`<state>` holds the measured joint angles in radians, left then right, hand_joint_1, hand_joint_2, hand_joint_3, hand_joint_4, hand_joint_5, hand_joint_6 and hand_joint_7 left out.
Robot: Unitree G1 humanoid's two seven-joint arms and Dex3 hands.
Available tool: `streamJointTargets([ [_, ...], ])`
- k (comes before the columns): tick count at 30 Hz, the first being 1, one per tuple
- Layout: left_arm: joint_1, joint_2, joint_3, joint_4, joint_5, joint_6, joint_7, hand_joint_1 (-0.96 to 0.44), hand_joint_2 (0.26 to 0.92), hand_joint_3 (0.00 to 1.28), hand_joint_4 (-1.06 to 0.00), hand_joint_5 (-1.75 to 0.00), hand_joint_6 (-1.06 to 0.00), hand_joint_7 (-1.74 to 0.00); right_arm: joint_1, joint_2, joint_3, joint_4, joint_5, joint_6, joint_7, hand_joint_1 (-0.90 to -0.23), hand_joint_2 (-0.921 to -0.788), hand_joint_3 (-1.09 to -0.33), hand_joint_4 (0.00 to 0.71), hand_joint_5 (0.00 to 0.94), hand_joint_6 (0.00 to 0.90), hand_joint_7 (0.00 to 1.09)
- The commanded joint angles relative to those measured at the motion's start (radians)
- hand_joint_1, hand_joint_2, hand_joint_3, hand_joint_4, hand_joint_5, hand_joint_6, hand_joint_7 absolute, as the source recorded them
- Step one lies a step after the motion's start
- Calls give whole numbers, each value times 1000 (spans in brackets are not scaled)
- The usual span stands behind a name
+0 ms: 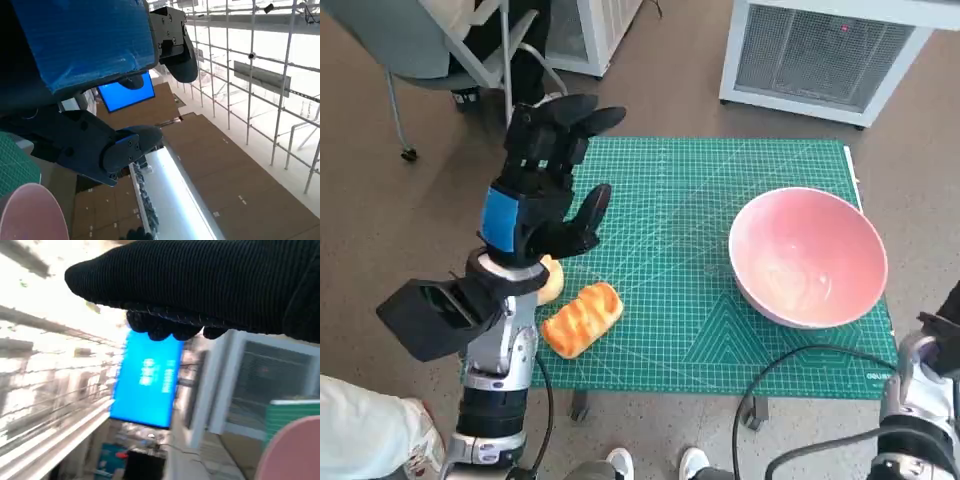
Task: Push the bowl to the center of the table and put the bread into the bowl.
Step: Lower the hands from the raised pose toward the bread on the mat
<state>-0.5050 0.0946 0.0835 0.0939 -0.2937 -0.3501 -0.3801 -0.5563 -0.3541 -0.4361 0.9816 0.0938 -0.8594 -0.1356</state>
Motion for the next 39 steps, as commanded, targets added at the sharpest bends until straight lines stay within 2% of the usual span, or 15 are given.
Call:
streamJointTargets([
  [1, 11, 12, 7, -21, 7, -4, 6, -237, 694, 805, 1, -923, 1, -1017, -14, -9, 0, 123, 18, 36, 18, -371, -921, -521, 387, 0, 224, 466],
  [9, 15, 22, 13, -28, 15, -3, 14, -234, 691, 804, 1, -933, 1, -1026, -44, 12, 9, 230, 37, 114, 34, -340, -921, -537, 403, 10, 250, 446],
  [14, 19, 31, 17, -35, 14, -2, 16, -238, 688, 803, 1, -939, 1, -1031, -55, 39, 30, 263, 20, 157, 25, -336, -921, -539, 419, 16, 254, 447],
  [18, 22, 35, 19, -45, 12, 3, 18, -242, 687, 800, 1, -943, 1, -1035, -66, 57, 51, 284, 8, 192, 23, -363, -921, -548, 435, 21, 259, 453],
  [22, 29, 40, 21, -58, 13, 9, 21, -249, 687, 795, 1, -945, 1, -1037, -82, 86, 51, 295, 33, 223, 65, -354, -921, -554, 442, 22, 255, 455],
  [29, 45, 49, 22, -77, 20, 10, 31, -262, 689, 783, 1, -948, 1, -1040, -114, 132, 39, 309, 54, 265, 110, -315, -921, -569, 423, 8, 235, 457],
  [39, 74, 68, 30, -116, 31, 25, 54, -254, 695, 765, 1, -955, 1, -1040, -164, 178, 50, 322, 46, 308, 119, -296, -921, -565, 428, 8, 230, 486],
])
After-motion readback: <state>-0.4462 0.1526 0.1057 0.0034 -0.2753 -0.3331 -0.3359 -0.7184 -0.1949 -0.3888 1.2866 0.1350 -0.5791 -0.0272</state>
